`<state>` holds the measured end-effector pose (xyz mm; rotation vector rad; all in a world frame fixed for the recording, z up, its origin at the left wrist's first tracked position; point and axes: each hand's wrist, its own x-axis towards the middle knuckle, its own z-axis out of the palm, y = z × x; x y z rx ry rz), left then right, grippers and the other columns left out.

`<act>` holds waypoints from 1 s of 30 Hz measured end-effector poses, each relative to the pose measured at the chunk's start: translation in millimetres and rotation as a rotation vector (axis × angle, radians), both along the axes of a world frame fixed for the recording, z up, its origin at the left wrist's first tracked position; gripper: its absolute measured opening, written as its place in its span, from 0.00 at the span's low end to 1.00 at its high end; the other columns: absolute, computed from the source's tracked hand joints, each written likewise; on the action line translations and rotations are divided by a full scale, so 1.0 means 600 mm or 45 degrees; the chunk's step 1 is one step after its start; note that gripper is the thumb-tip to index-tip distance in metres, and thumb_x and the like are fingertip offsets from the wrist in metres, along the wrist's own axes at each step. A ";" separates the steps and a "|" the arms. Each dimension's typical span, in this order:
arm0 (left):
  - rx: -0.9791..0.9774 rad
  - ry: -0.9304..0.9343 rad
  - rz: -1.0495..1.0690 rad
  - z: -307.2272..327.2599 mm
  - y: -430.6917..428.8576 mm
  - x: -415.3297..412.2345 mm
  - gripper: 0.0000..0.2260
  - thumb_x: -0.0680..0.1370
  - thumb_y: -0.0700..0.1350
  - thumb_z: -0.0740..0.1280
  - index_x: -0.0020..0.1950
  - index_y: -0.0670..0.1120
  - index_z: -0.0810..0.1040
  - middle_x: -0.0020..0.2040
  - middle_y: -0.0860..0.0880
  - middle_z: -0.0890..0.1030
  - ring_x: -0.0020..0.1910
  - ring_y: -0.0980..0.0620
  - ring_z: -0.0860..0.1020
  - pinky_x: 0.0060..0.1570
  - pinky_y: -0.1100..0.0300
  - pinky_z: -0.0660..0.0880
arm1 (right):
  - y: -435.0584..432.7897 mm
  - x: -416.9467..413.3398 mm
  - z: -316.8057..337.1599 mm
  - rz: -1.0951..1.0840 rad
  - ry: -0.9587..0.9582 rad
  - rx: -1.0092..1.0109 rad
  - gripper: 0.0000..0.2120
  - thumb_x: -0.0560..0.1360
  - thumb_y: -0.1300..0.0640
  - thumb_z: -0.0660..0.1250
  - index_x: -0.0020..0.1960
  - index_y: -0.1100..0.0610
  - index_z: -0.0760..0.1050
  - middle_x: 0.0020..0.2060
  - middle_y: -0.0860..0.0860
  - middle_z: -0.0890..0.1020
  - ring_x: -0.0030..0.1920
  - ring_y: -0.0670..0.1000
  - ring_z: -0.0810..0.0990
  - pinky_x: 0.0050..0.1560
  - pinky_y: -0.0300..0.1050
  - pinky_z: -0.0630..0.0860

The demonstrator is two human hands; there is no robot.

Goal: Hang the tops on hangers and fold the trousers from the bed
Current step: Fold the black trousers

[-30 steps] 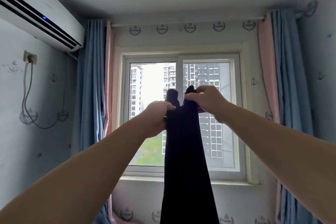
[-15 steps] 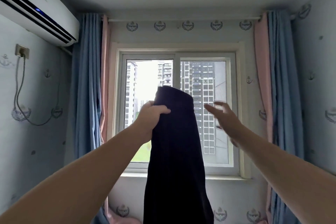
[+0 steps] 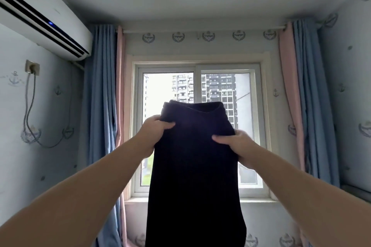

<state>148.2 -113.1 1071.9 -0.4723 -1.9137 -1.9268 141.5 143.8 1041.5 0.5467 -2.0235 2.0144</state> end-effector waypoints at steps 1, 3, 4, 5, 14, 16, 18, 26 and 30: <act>-0.037 0.067 0.098 0.000 0.001 0.008 0.07 0.77 0.38 0.70 0.53 0.46 0.81 0.50 0.45 0.86 0.52 0.41 0.84 0.53 0.46 0.81 | -0.004 0.009 0.007 -0.084 0.037 0.027 0.15 0.72 0.65 0.76 0.57 0.59 0.81 0.50 0.56 0.87 0.49 0.57 0.87 0.51 0.49 0.83; -0.119 0.194 0.270 0.001 0.001 0.029 0.04 0.78 0.40 0.70 0.50 0.48 0.79 0.49 0.48 0.84 0.50 0.45 0.83 0.50 0.51 0.81 | -0.015 0.027 0.020 -0.218 0.097 0.067 0.14 0.72 0.64 0.76 0.56 0.59 0.82 0.48 0.55 0.87 0.47 0.56 0.87 0.47 0.48 0.83; -0.155 0.249 0.338 0.002 0.002 0.042 0.03 0.79 0.41 0.70 0.49 0.48 0.78 0.48 0.48 0.83 0.49 0.46 0.82 0.48 0.53 0.80 | -0.019 0.037 0.026 -0.258 0.115 0.070 0.14 0.72 0.63 0.76 0.56 0.60 0.81 0.48 0.56 0.87 0.47 0.57 0.86 0.46 0.48 0.83; -0.188 0.303 0.402 0.002 0.002 0.057 0.03 0.79 0.42 0.70 0.49 0.48 0.77 0.48 0.49 0.82 0.48 0.48 0.82 0.47 0.54 0.80 | -0.023 0.049 0.030 -0.286 0.130 0.065 0.14 0.72 0.63 0.76 0.57 0.61 0.81 0.48 0.56 0.87 0.47 0.57 0.86 0.45 0.47 0.82; -0.234 0.452 0.492 -0.024 -0.004 0.246 0.06 0.81 0.48 0.68 0.57 0.51 0.75 0.47 0.54 0.81 0.47 0.53 0.81 0.47 0.58 0.78 | -0.005 0.235 0.022 -0.307 0.289 0.113 0.07 0.74 0.56 0.76 0.51 0.52 0.81 0.42 0.47 0.87 0.39 0.46 0.86 0.37 0.36 0.78; -0.273 0.423 0.483 -0.040 -0.001 0.296 0.07 0.81 0.48 0.67 0.58 0.50 0.75 0.49 0.53 0.81 0.49 0.51 0.82 0.52 0.53 0.80 | 0.001 0.286 0.002 -0.298 0.294 0.102 0.05 0.75 0.56 0.74 0.49 0.51 0.80 0.43 0.47 0.86 0.40 0.46 0.86 0.38 0.37 0.78; -0.299 0.387 0.469 -0.059 0.002 0.344 0.04 0.82 0.49 0.66 0.56 0.51 0.76 0.50 0.52 0.82 0.50 0.50 0.82 0.56 0.48 0.80 | 0.006 0.335 -0.020 -0.288 0.296 0.072 0.04 0.76 0.55 0.74 0.49 0.49 0.80 0.42 0.45 0.86 0.38 0.44 0.85 0.35 0.34 0.78; -0.169 0.137 0.279 -0.140 0.000 0.508 0.08 0.82 0.46 0.65 0.55 0.48 0.82 0.49 0.50 0.87 0.50 0.47 0.85 0.56 0.47 0.81 | 0.014 0.489 -0.113 -0.192 0.149 0.024 0.05 0.76 0.55 0.73 0.52 0.50 0.81 0.43 0.44 0.87 0.41 0.45 0.87 0.37 0.36 0.80; -0.155 0.080 0.236 -0.174 -0.007 0.541 0.06 0.82 0.44 0.65 0.54 0.48 0.82 0.45 0.53 0.87 0.45 0.52 0.86 0.45 0.56 0.80 | 0.020 0.531 -0.144 -0.148 0.101 0.021 0.06 0.77 0.56 0.73 0.54 0.53 0.82 0.44 0.47 0.88 0.44 0.49 0.87 0.43 0.41 0.81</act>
